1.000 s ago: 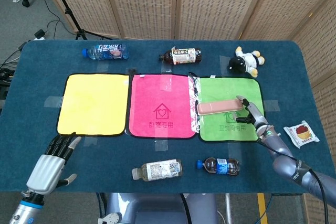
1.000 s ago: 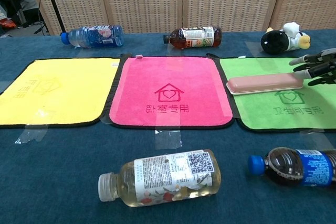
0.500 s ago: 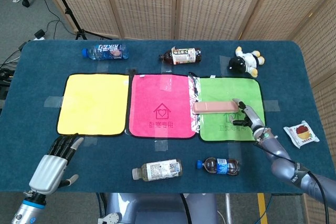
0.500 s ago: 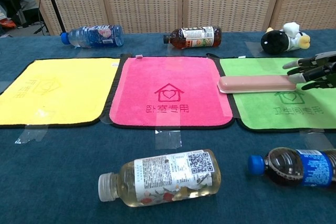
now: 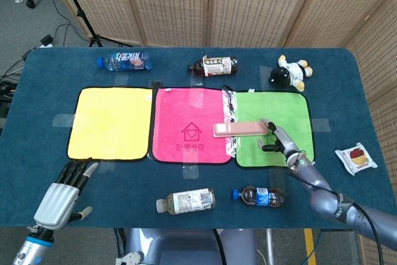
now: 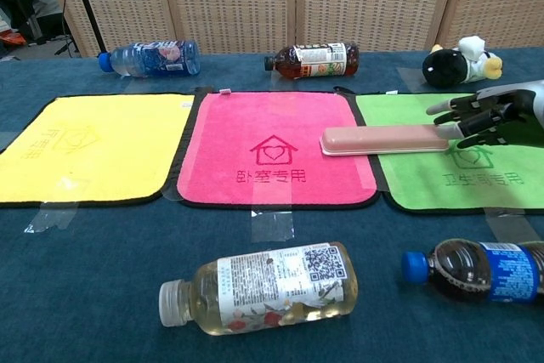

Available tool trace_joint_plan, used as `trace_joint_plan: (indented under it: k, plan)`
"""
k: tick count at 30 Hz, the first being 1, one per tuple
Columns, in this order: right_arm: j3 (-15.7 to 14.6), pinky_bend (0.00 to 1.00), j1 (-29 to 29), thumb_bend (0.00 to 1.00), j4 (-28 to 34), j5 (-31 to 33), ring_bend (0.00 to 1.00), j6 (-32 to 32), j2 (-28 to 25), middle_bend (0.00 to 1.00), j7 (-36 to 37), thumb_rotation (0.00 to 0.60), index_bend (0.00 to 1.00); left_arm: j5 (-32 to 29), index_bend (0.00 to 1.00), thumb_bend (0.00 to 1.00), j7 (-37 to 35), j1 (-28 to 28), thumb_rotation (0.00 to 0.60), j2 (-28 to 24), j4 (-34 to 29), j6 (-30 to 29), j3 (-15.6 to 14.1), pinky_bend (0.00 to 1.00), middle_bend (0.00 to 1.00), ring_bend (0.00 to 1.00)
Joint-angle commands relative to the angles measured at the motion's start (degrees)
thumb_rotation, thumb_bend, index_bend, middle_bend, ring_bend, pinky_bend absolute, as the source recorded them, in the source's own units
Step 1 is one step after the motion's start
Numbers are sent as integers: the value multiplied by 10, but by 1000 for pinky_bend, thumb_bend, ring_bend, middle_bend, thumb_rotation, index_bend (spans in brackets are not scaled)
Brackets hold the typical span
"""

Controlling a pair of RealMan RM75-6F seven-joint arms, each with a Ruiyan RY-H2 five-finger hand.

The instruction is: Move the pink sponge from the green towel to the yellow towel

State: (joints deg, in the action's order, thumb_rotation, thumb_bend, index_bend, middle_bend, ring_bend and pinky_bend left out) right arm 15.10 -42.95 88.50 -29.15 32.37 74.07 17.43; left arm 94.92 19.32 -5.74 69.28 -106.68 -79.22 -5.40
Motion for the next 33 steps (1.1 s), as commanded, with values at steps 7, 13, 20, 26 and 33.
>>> trace_joint_plan:
  k: [7,13,20,26,33]
  plan:
    - [-5,0,-13,569,38,20,0,24,1,0,-18,600,0,-1,0,135,-2,-1,600,1,1,3,-1,21,0,0]
    - [-6,0,-22,569,64,29,0,41,8,0,-30,600,0,-4,0,135,-4,-3,600,2,2,6,-1,21,0,0]
    - [-10,0,-36,568,83,42,0,57,27,0,-45,600,0,-6,0,135,-7,-3,600,2,5,6,0,21,0,0]
    - [-14,0,-50,569,93,51,0,71,48,0,-63,600,0,-7,0,136,-9,-4,600,2,5,7,0,21,0,0]
    - [-11,0,-64,569,101,61,0,84,58,0,-79,600,0,-7,0,135,-12,-4,600,1,5,6,-1,21,0,0]
